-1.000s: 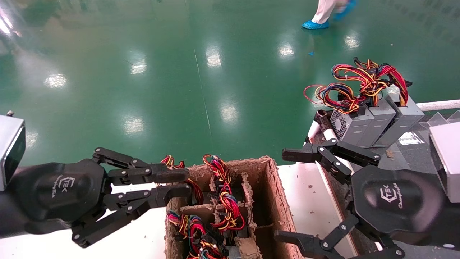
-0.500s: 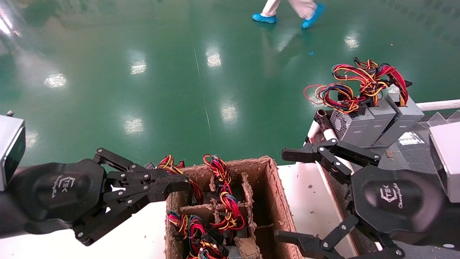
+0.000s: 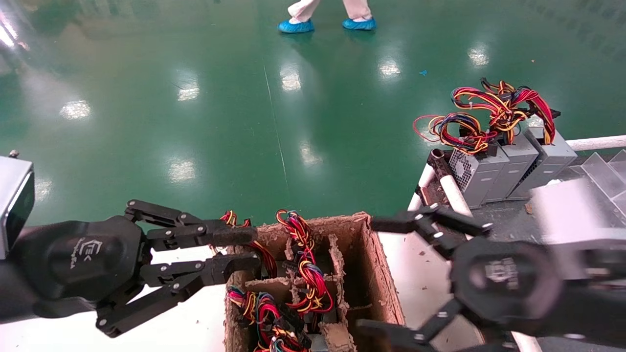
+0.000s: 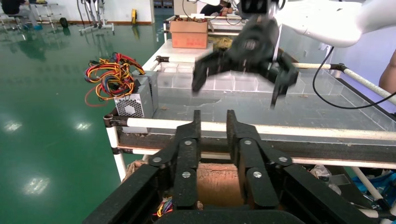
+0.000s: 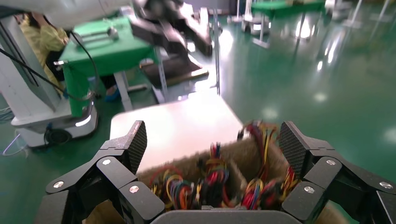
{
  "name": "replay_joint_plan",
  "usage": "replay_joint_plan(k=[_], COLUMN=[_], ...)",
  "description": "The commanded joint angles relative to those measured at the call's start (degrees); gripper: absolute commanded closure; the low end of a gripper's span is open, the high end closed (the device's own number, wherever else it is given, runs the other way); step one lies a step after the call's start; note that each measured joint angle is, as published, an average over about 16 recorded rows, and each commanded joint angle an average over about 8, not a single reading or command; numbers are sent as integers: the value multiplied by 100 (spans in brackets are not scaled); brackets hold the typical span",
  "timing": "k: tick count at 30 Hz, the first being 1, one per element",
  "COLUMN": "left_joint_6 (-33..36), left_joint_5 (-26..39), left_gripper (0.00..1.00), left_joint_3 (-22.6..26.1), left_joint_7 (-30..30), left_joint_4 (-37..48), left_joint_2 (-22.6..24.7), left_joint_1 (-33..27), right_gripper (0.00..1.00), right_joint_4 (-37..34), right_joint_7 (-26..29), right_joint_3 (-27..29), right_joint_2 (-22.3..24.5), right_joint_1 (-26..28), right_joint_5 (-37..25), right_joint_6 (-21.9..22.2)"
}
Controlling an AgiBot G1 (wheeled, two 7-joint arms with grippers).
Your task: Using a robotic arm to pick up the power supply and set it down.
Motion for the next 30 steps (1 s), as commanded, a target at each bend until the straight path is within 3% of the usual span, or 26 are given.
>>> replay_joint_plan(k=[1,8,30], left_joint_6=[0,-2,-2], left_joint_5=[0,-1,-3], left_gripper=[0,0,0], left_joint_3=[0,0,1], left_joint_7=[0,1,2], left_joint_4=[0,2,5], left_joint_2=[0,-1,-1], left_joint_1=[0,0,0], right_gripper=[0,0,0], right_joint_4=[37,164,237], right_joint_7=[81,498,644], right_joint_3=[-122,-573,-1384], right_joint_2=[-87,-312,-1004], right_joint_1=[23,166,240], right_joint_5=[-201,-833,-1533], right_joint_6=[103,175,-255])
